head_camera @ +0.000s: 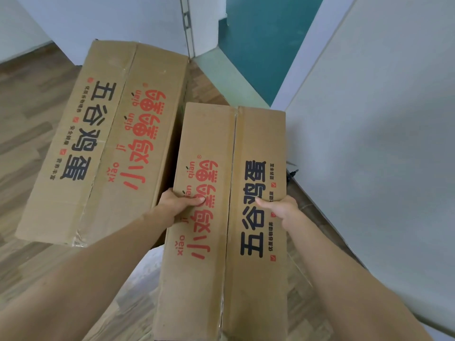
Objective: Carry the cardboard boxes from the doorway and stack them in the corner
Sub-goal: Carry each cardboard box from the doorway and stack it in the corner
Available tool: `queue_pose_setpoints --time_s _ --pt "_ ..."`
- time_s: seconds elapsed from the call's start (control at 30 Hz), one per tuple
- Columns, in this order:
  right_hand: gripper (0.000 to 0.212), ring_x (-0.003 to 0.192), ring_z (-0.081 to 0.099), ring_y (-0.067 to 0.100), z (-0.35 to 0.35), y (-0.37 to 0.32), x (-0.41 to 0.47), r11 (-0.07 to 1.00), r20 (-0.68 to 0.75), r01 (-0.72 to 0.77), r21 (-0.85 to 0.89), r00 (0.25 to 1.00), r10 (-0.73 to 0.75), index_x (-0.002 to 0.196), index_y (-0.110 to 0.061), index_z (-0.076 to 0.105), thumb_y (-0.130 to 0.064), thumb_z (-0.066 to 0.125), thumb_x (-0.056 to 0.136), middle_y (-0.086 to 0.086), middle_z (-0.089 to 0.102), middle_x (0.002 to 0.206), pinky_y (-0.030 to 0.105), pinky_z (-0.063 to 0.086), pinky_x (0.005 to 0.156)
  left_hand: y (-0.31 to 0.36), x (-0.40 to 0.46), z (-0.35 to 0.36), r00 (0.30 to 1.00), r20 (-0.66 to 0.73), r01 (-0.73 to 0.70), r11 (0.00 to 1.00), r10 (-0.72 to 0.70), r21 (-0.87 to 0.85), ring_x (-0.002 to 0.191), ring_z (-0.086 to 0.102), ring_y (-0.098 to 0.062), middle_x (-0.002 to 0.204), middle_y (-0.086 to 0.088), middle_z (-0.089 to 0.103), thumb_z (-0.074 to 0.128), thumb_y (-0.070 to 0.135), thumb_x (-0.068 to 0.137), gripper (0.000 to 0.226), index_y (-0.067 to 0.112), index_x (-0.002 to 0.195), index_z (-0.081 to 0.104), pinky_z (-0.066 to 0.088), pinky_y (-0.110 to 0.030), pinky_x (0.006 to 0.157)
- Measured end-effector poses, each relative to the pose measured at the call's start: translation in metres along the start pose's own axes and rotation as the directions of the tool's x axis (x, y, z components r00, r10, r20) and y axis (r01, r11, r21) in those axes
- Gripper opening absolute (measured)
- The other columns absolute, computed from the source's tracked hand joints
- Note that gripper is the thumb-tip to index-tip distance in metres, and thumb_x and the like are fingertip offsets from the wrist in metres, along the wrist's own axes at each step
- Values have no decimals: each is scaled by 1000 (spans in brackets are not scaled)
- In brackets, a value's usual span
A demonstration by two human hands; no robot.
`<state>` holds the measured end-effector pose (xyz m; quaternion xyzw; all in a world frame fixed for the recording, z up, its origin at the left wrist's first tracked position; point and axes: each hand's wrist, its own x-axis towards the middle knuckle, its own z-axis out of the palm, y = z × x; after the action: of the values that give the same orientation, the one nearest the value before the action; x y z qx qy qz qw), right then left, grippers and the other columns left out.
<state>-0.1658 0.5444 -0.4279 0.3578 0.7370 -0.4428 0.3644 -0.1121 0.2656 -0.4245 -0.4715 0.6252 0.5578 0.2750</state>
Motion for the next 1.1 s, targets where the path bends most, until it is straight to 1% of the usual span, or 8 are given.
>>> queue_pose_setpoints --time_s 0.27,0.43,0.57,0.7,0.8,0.9,1.03,1.1 --pt "64 105 68 30 -3 7 4 998 83 1 68 997 -7 119 -17 65 -30 96 64 7 75 109 58 51 99 -3 0 3 999 -17 -30 999 30 -42 94 65 -23 112 -9 70 96 19 60 77 10 125 57 54 -46 86" --pt "61 101 72 30 -9 15 -2 991 118 19 133 992 -34 120 -19 65 -28 94 67 8 76 108 59 53 96 -8 -12 3 998 -21 -56 997 55 -50 95 65 -25 101 -6 69 94 18 64 66 12 119 58 53 -47 88" --pt "59 98 72 30 -24 15 -30 986 121 46 160 990 -66 120 -20 64 -27 93 69 9 76 107 56 55 90 -1 -44 1 997 -24 -77 997 77 2 106 65 -30 112 -10 70 96 24 59 77 11 124 57 51 -55 99" --pt "57 97 71 28 -46 13 -84 980 119 92 176 986 -114 120 -20 63 -30 91 72 8 75 107 50 57 83 12 -99 -3 992 -22 -127 992 128 21 102 62 -29 96 -7 65 94 22 65 63 11 114 55 52 -52 98" --pt "70 101 69 27 -68 16 -139 970 107 120 212 984 -146 128 -19 58 -34 92 69 9 72 113 46 55 75 19 -153 -8 983 3 -186 982 186 18 100 63 -29 93 -7 65 94 22 64 51 13 97 56 55 -48 91" --pt "115 125 59 32 -87 29 -193 951 64 194 243 974 -215 142 -19 49 -45 98 41 11 64 135 58 47 104 22 -203 -12 960 42 -279 959 278 40 99 62 -29 91 -6 65 94 22 65 47 16 89 54 53 -48 96" --pt "146 128 58 33 -107 77 -259 897 -59 292 331 955 -289 141 -21 50 -53 99 7 10 64 136 59 43 109 6 -274 -26 903 151 -418 903 402 102 101 62 -28 102 -8 67 94 27 64 61 10 111 58 51 -47 96" --pt "139 120 63 33 -111 112 -311 861 -146 332 384 943 -298 136 -20 56 -51 100 8 10 69 126 59 49 103 -9 -308 -30 855 228 -500 858 466 122 103 62 -28 106 -7 68 94 29 63 69 10 120 59 51 -47 96"
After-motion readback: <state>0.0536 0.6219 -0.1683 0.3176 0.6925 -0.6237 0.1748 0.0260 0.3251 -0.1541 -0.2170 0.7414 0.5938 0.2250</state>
